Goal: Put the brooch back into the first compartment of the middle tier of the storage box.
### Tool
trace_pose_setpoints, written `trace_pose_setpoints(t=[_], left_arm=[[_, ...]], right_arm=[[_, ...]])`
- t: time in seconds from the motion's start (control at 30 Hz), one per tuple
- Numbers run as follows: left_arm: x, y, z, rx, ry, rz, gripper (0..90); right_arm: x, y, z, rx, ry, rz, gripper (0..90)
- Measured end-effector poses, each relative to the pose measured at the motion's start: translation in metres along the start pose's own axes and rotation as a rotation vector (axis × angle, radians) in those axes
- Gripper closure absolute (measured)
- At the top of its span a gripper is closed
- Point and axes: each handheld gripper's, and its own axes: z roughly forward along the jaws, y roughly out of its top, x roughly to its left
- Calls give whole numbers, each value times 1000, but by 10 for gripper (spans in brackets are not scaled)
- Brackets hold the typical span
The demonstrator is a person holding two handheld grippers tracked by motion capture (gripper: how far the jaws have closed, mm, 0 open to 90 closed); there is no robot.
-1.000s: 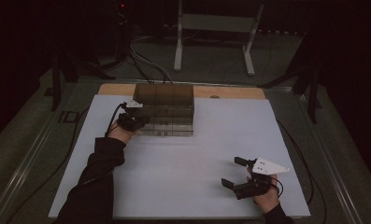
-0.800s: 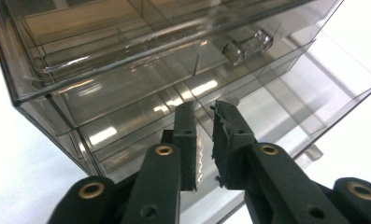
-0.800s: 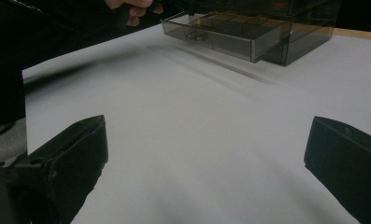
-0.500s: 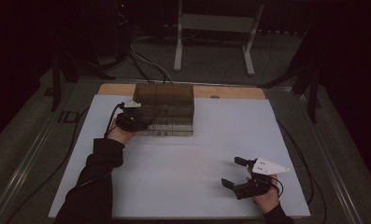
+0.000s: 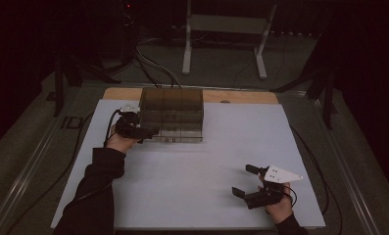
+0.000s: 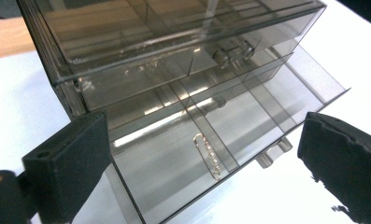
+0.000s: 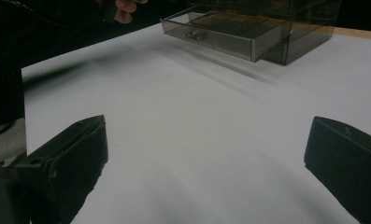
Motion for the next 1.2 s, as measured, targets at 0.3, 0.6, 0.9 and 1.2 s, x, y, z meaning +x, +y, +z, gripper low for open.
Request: trace_pose_setpoints(t=[0.3,0.6,0.9,1.2], left_arm=[[-3,4,-12,-45,-43,22,2],[-4,11,-25,-82,-45,36,2],[-9,12,-41,-110,-50,60,2],[-15,11,-58,-120,-40,79,2]], right_arm=[[-1,0,1,0,2,5,0],[-1,1,2,-1,3,7,0],[-1,2,3,-4,12,5,0],[-2,2,4,-2,12,6,0]])
